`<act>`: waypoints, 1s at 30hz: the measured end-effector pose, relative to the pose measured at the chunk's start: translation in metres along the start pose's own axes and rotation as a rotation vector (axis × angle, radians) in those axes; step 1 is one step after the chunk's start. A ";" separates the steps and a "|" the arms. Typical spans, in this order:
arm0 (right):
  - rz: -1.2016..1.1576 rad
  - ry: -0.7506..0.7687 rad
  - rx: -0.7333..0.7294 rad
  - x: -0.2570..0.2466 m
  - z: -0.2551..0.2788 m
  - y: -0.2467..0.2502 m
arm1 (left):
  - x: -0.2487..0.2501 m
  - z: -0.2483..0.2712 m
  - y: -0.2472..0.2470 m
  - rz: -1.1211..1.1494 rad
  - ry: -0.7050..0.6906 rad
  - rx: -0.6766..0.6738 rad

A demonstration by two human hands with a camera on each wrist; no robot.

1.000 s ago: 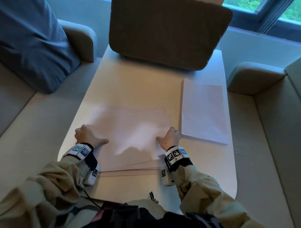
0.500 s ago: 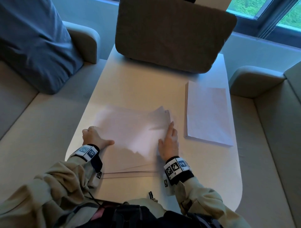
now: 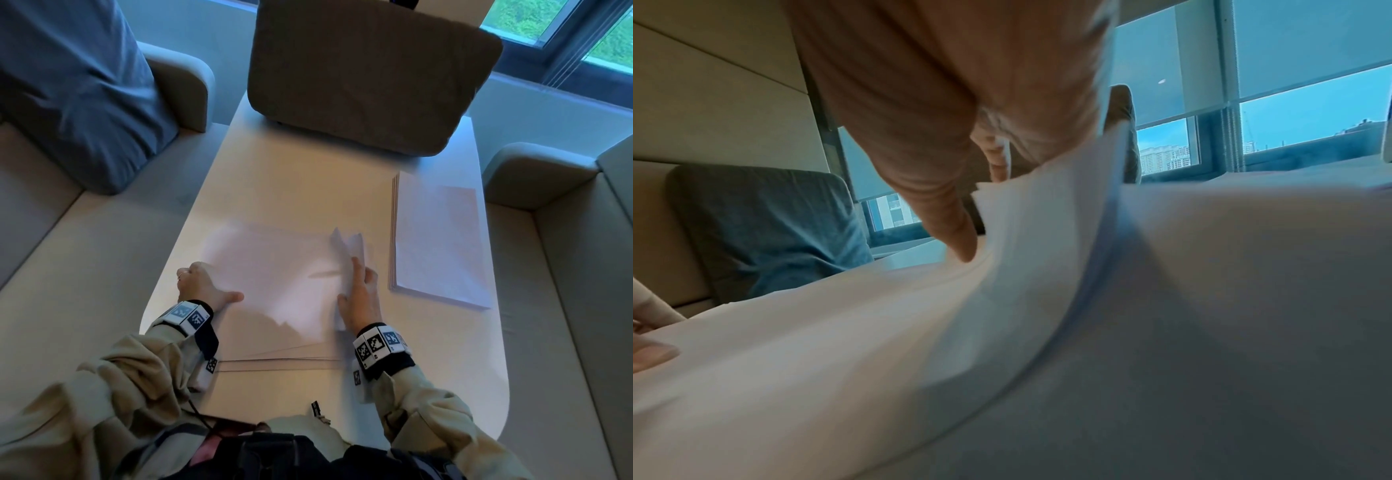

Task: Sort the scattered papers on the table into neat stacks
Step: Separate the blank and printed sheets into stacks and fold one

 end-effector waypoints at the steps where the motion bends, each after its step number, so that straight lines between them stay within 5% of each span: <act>1: -0.019 -0.005 0.013 -0.001 0.000 0.001 | 0.000 0.000 0.000 -0.001 -0.002 0.000; 7: 0.009 -0.116 0.086 0.006 -0.007 0.004 | 0.001 0.002 0.002 -0.005 -0.008 0.004; 10: -0.174 0.011 0.006 0.000 -0.007 0.012 | 0.002 0.003 0.004 -0.034 -0.014 0.010; 13: -0.415 -0.014 -0.056 0.001 -0.007 0.029 | 0.004 0.006 0.010 -0.063 -0.014 0.035; 16: -0.592 -0.159 -0.063 0.011 -0.006 0.048 | 0.003 -0.007 0.018 0.252 -0.050 0.043; 19: -0.736 -0.137 -0.017 0.011 -0.007 0.072 | 0.012 -0.007 0.032 0.655 -0.181 -0.015; 25: -0.944 0.015 0.197 -0.006 -0.001 0.111 | 0.051 0.017 0.072 0.912 -0.370 0.113; 30: -1.010 0.064 0.230 -0.011 -0.002 0.122 | 0.065 0.026 0.089 0.973 -0.544 0.045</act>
Point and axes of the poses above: each hand's wrist, its own z-axis away from the middle knuckle, its own y-axis out of the back of the hand, x = y × z, the point moved 4 cm from there along -z, towards the middle knuckle, and after that the axes turned 1 degree about -z, right-handed, at the moved point
